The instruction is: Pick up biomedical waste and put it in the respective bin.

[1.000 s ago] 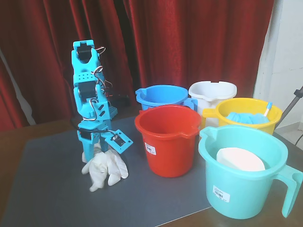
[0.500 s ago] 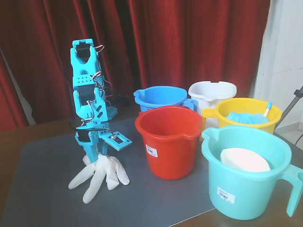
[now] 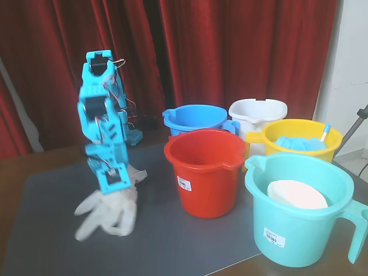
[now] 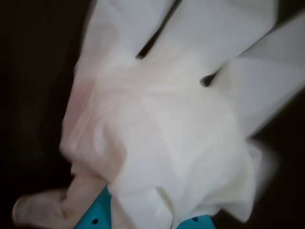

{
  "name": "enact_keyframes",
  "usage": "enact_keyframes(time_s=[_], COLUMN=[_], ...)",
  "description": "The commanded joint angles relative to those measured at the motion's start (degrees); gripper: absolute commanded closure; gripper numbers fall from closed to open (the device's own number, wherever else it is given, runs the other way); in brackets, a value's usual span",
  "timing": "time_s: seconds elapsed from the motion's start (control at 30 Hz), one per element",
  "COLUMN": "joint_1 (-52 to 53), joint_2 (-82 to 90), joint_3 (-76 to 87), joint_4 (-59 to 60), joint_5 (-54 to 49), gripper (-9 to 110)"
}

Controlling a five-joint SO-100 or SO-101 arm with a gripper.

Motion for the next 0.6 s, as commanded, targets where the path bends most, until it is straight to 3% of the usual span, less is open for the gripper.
enact_keyframes(time_s=[0.0,0.17,0.33,0.57], joint_1=[-0.6,-1.3,-8.3,-21.3], joint_2=[3.3,3.3,2.5,1.0], joint_3=[-10.2,-28.6,-51.4,-66.0], joint_4=[10.9,26.2,41.3,41.6], joint_5=[0.9,2.0,12.3,22.9], gripper=[102,102,102,102])
